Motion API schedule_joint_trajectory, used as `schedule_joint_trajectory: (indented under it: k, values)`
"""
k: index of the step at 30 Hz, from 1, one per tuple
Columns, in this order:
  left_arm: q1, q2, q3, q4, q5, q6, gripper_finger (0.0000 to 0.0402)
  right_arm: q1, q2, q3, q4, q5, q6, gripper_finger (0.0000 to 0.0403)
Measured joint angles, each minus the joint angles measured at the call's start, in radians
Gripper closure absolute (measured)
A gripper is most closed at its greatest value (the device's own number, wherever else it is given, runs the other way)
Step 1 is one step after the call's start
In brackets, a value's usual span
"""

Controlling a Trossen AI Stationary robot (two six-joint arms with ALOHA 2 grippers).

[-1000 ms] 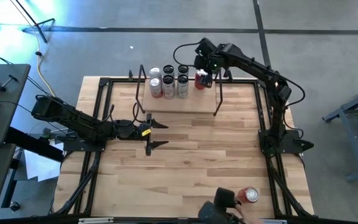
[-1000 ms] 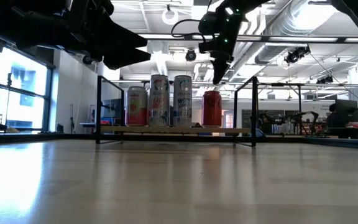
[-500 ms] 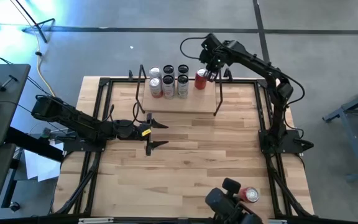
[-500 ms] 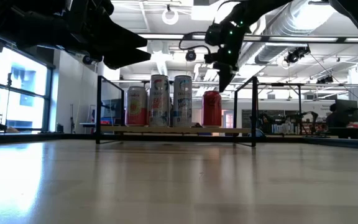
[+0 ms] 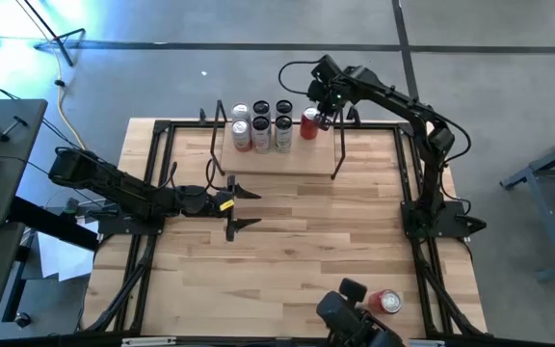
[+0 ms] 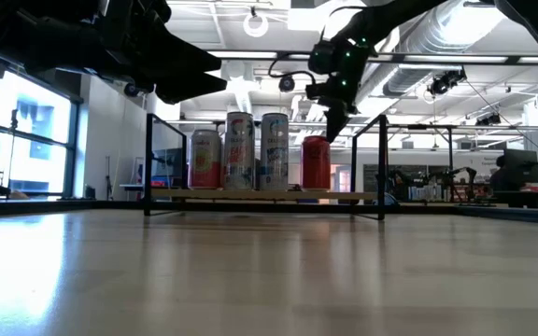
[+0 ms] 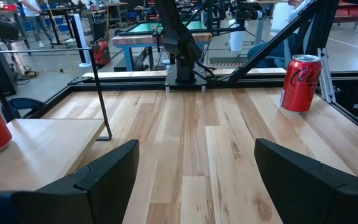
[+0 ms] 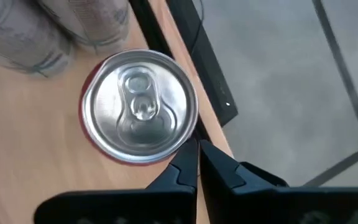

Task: Place canned beverage on shelf
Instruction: Put the top red soda can on the shelf, then put the red soda can on the shelf aligned with the other red soda can

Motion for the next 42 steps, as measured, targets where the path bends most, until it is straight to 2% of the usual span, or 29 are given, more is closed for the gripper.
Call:
schedule_joint_trajectory:
  k: [10, 14, 18, 27, 31, 36, 42]
  values:
    - [0.0, 0.0, 0.0, 0.0, 0.0, 0.0, 0.0092, 0.01, 0.0, 0.0, -0.011, -0.04, -0.004, 0.0402]
    - [0.0, 0.0, 0.0, 0.0, 0.0, 0.0, 0.0092, 0.032, -0.003, 0.019, -0.023, -0.01, -0.011, 0.0403]
    - [0.0, 0.0, 0.0, 0.0, 0.0, 0.0, 0.0092, 0.064, -0.008, 0.078, -0.106, 0.032, 0.001, 0.0403]
    - [0.0, 0.0, 0.0, -0.002, 0.0, 0.0, 0.0092, 0.252, -0.081, 0.105, -0.27, 0.086, 0.086, 0.0403]
    - [0.0, 0.0, 0.0, -0.002, 0.0, 0.0, 0.0092, 0.385, -0.112, 0.1, -0.234, 0.086, 0.129, 0.0403]
    - [0.0, 0.0, 0.0, -0.002, 0.0, 0.0, 0.0092, 0.523, -0.133, -0.03, -0.104, 0.085, 0.129, 0.0403]
    - [0.0, 0.0, 0.0, -0.002, 0.0, 0.0, 0.0092, 0.629, -0.227, -0.315, 0.125, 0.059, 0.183, 0.0403]
